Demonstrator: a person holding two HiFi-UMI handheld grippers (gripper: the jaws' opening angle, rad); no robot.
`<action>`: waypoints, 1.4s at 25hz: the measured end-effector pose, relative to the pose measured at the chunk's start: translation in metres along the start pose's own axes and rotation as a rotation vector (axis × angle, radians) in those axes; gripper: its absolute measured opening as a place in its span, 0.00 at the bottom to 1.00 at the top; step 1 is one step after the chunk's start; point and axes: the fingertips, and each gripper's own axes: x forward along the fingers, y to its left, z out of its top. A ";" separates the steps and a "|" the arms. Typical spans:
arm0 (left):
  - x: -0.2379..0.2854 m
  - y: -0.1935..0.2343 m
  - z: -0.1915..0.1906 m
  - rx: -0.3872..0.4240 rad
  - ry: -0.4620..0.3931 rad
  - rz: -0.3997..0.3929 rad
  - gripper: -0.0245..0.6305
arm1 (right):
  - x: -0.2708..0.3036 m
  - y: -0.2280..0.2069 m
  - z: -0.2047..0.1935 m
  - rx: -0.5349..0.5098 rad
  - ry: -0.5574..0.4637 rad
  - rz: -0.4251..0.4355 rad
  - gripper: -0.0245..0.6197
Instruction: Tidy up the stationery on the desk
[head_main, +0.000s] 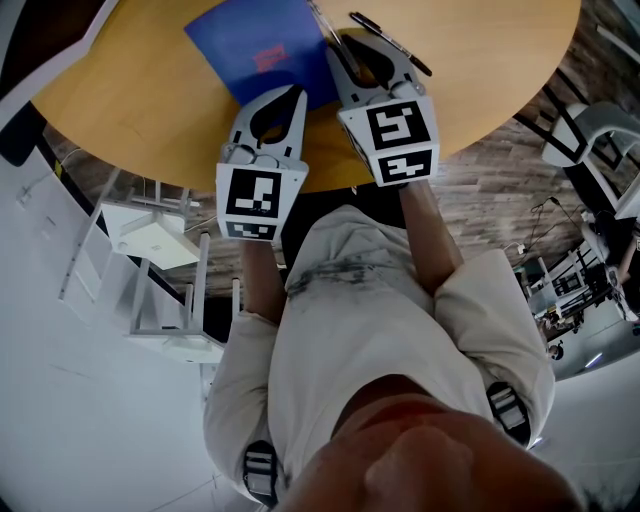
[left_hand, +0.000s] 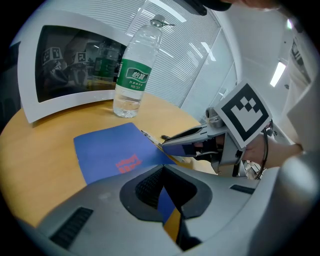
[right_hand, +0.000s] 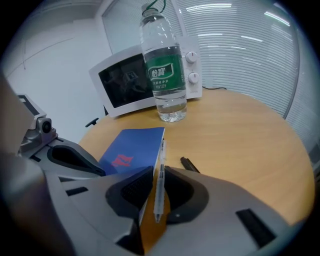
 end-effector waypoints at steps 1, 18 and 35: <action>0.000 -0.001 0.000 0.000 0.000 0.000 0.05 | -0.001 0.001 -0.001 0.000 0.000 0.006 0.23; 0.011 -0.014 0.010 0.012 -0.011 0.005 0.05 | -0.027 -0.016 -0.003 -0.106 -0.017 0.008 0.23; 0.039 -0.031 0.029 0.018 -0.016 -0.023 0.05 | -0.031 -0.060 -0.020 -0.245 0.066 -0.058 0.23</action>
